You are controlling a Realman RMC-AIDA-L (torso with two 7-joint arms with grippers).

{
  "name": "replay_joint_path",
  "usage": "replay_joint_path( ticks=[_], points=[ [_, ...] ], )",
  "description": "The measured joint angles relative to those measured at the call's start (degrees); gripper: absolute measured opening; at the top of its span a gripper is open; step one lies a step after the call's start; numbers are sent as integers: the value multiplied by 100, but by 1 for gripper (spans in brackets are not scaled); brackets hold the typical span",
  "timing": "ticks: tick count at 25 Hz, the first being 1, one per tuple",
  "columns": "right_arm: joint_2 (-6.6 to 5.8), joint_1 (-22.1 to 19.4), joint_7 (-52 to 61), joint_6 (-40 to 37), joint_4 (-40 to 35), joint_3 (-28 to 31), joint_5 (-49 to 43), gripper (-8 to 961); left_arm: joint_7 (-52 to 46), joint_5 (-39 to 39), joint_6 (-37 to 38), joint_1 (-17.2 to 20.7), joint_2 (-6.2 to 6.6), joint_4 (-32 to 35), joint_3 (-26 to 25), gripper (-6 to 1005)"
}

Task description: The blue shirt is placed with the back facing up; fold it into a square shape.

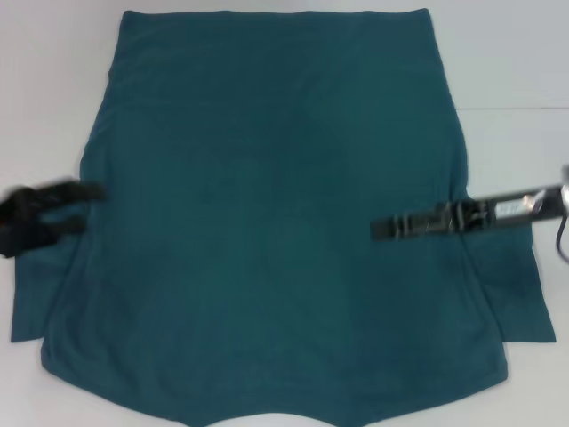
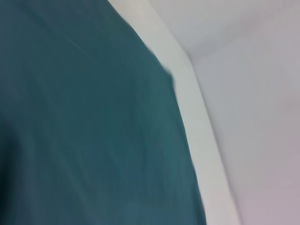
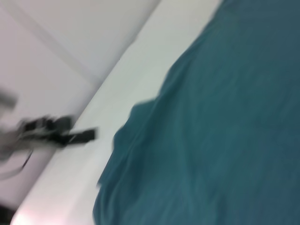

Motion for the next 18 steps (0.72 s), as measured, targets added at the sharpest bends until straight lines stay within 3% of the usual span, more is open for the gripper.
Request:
replay_joint_path(
  ticks=[3, 6, 8, 10, 18],
  points=[
    [-195, 202, 373, 141, 207, 347, 2, 841, -91, 6, -197, 116, 46, -150, -557, 815],
    [-603, 504, 617, 523, 863, 481, -21, 841, -180, 124, -540, 228, 53, -172, -627, 815],
    [-742, 622, 633, 654, 1168, 544, -16, 840, -230, 258, -887, 284, 42, -178, -644, 815],
    [-782, 671, 634, 712, 1260, 600, -15, 840, -234, 289, -1103, 308, 23, -208, -638, 815],
    [-716, 632, 599, 790, 1282, 562, -25, 838, -61, 307, -1799, 297, 15, -507, -570, 815]
  ],
)
